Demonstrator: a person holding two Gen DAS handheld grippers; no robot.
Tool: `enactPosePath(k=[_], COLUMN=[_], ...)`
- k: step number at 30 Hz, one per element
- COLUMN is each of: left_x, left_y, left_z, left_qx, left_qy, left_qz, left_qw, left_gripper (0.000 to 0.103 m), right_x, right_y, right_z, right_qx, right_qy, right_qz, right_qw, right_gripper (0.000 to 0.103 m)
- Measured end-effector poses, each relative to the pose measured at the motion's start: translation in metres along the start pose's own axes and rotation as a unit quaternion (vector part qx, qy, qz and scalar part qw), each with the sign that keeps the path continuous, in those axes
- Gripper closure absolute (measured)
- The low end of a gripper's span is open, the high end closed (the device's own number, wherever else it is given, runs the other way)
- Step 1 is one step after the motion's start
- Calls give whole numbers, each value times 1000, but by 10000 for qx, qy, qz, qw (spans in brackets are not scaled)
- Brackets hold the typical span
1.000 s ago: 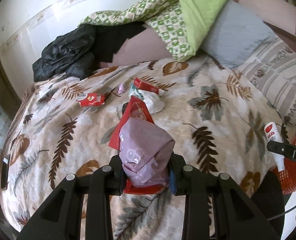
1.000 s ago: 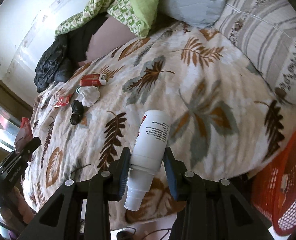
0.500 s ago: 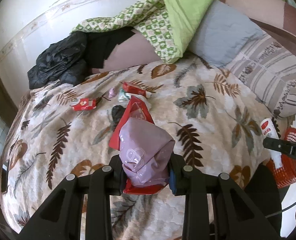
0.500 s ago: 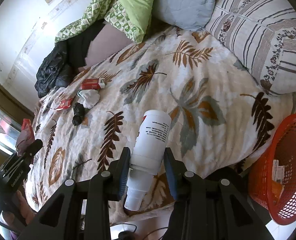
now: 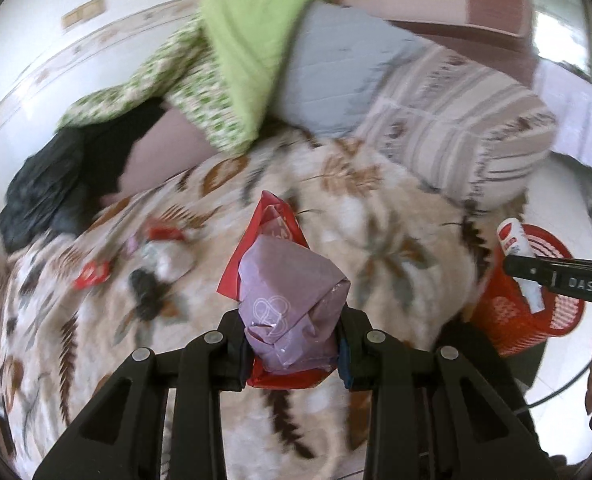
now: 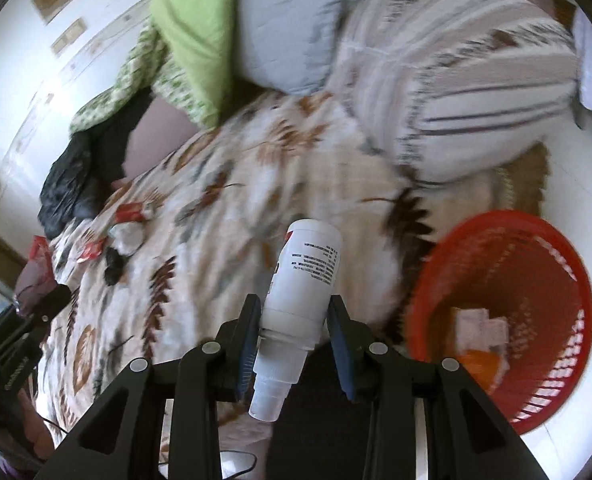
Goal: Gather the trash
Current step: 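Carry the pink bag and spray bottle toward the red basket, then open both grippers over the red basket to drop the bag and bottle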
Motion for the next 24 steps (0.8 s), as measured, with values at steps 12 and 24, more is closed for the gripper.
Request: enactPosePath(k=[12, 24], left_x=[-142, -268], left_y=[-40, -42], left_z=[-13, -38], left_qx=[71, 533], left_qy=[1344, 2463], left_qz=[-902, -1390], left_qw=[9868, 9577], left_gripper=[72, 69], right_x=[-108, -164], right_y=[1, 5], right_z=[54, 76], right_qx=[-496, -633], right_qy=[792, 1055], right_qz=[-784, -1226], right_qw=[9925, 9848], right_gripper=[67, 67])
Point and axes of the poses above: each gripper's, at about its wrist camera, not at the fingertips, and z roughly against the way its jaws point, x to its left, y to its underside, the point moved 7 cm from there along -z, roughly the way its jaws point, and after that the axes turned 8 degrees about -y, right-handed, at the moved point
